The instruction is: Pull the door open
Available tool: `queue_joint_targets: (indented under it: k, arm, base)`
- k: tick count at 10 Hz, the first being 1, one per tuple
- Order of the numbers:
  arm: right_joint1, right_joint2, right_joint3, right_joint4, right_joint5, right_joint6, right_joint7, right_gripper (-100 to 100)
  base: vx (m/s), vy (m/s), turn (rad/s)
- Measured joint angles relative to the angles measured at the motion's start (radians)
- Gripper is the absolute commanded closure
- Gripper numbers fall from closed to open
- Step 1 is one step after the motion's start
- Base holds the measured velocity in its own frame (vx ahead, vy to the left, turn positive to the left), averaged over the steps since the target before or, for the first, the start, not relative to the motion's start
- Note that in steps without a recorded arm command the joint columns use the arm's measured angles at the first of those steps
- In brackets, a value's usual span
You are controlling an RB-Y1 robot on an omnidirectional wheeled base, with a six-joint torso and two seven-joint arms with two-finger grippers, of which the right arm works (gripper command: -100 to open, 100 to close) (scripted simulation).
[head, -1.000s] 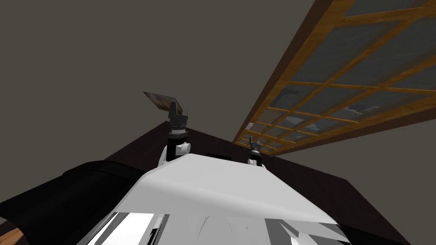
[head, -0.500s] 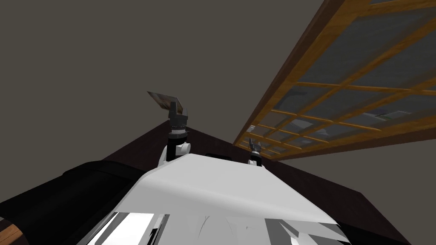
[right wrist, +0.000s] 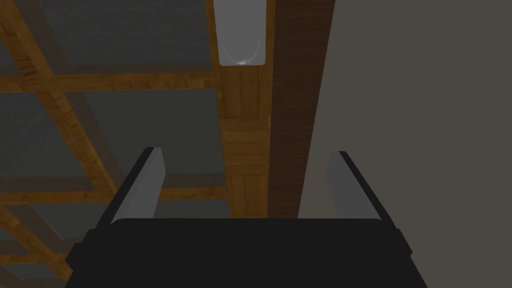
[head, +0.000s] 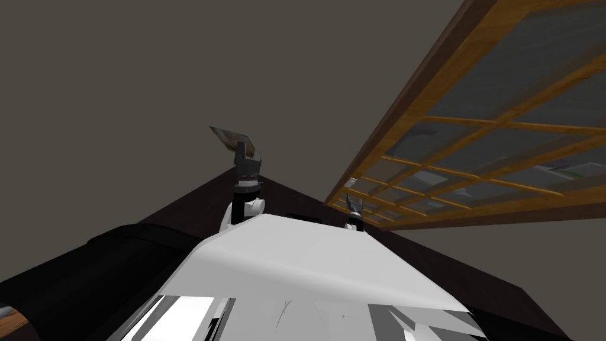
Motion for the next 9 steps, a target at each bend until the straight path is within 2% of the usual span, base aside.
queue_joint_targets:
  k: [2, 3, 9]
  arm:
    - [-0.008, -0.004, -0.004, 0.034, -0.004, -0.010, 0.034, -100]
    - [-0.021, -0.007, -0.006, 0.066, -0.005, -0.021, 0.046, -100]
    - [-0.029, -0.001, -0.015, 0.079, -0.013, -0.024, 0.059, -100]
  base:
    - [0.058, -0.049, 0.074]
    - [0.026, -0.020, 0.019]
    - [0.188, -0.073, 0.031]
